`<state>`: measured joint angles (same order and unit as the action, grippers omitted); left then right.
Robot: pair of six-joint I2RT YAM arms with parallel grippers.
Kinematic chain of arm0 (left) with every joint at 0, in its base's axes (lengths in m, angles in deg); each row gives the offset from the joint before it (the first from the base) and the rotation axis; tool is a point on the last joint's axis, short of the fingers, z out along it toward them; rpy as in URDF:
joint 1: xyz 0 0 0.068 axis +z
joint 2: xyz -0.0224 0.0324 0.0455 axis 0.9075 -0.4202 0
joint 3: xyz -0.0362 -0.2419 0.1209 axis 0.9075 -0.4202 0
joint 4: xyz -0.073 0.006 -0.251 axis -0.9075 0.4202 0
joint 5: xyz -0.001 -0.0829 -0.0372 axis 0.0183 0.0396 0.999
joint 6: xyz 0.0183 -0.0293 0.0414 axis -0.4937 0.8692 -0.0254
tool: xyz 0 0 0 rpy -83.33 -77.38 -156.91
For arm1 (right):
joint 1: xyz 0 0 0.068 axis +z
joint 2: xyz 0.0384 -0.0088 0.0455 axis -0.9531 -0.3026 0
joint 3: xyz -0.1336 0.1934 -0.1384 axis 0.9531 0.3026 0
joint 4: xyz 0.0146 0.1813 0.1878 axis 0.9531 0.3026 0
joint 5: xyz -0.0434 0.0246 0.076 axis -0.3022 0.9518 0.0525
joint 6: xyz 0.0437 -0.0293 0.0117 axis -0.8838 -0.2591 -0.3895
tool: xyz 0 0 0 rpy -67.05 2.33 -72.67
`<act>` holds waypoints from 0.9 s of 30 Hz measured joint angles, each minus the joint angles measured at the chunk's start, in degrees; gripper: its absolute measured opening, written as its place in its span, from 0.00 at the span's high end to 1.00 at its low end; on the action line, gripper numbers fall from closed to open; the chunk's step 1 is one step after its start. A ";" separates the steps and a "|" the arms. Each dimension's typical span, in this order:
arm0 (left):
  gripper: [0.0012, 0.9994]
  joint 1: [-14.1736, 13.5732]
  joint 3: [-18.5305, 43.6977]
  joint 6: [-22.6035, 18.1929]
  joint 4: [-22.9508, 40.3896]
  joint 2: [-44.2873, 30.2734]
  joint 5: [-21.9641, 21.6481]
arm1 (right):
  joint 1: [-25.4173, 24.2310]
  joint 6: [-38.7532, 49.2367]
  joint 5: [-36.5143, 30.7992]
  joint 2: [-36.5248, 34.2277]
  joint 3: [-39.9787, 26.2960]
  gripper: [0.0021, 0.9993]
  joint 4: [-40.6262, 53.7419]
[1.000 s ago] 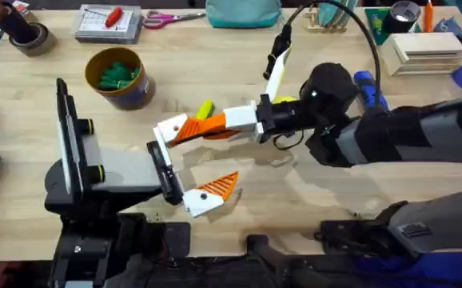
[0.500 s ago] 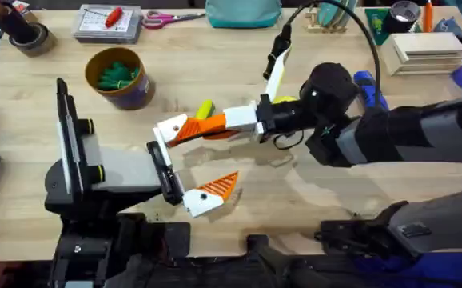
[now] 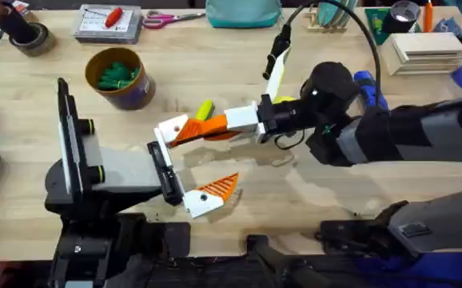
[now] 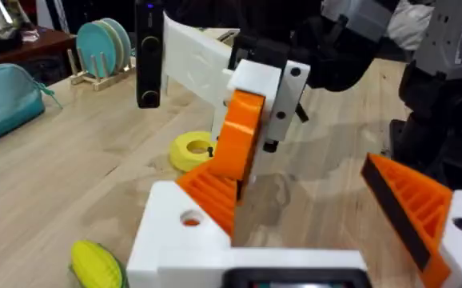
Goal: Pick up the gripper from the table and insert it into the empty holder that is missing its gripper. Then pick up a screw, insert it into the mounting hole, and use the screwdriver to tighten it. Finally, clean up the table by picking up the vegetable and placing it into the bucket.
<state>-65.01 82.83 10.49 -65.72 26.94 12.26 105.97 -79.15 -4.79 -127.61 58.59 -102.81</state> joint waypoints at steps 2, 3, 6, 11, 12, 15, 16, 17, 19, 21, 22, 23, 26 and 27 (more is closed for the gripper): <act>0.01 0.00 0.00 0.00 0.00 0.00 0.00 | 0.00 0.00 0.00 0.00 0.00 0.99 0.02; 0.01 0.00 0.00 0.00 0.00 0.00 0.00 | 0.00 0.00 -0.02 0.00 0.00 0.99 0.02; 0.01 0.00 0.00 0.00 0.00 0.00 0.00 | 0.03 0.00 -0.44 0.00 0.00 0.99 0.02; 0.01 0.02 0.00 0.02 -0.04 0.00 -0.33 | 0.48 0.04 -1.60 0.00 0.00 0.99 0.02; 0.01 0.02 0.00 0.02 -0.04 0.00 -0.37 | 0.50 0.07 -1.77 0.00 0.00 0.99 0.01; 0.01 0.02 0.00 0.02 -0.07 0.02 -0.44 | 0.52 0.07 -1.98 0.00 0.00 0.99 0.00; 0.01 0.02 0.00 0.02 -0.07 0.00 -0.44 | 0.52 0.07 -2.05 0.00 0.00 0.99 0.00; 0.01 0.02 0.00 0.02 -0.07 0.00 -0.44 | 0.55 0.07 -2.12 0.00 0.00 0.99 0.00; 0.01 0.02 0.00 0.02 -0.07 0.00 -0.50 | 0.66 0.07 -2.48 0.00 0.00 0.99 0.00; 0.01 0.02 0.00 0.02 -0.08 0.00 -0.51 | 0.70 0.07 -2.68 0.00 0.00 0.99 0.00; 0.01 0.06 0.00 0.02 -0.07 0.01 -0.50 | 0.72 0.07 -2.68 0.00 0.00 0.99 0.00; 0.01 0.07 0.00 0.02 -0.07 0.00 -0.50 | 0.74 0.07 -2.75 0.00 0.00 0.99 0.00; 0.01 0.09 0.00 0.02 -0.09 0.00 -0.52 | 0.76 0.07 -2.99 0.00 0.00 0.99 0.00; 0.01 0.11 0.00 0.02 -0.09 0.00 -0.53 | 0.79 0.06 -3.06 0.00 0.00 0.99 0.00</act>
<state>-64.90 82.83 10.52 -65.81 26.94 11.73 106.76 -79.09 -7.85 -127.61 58.59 -102.81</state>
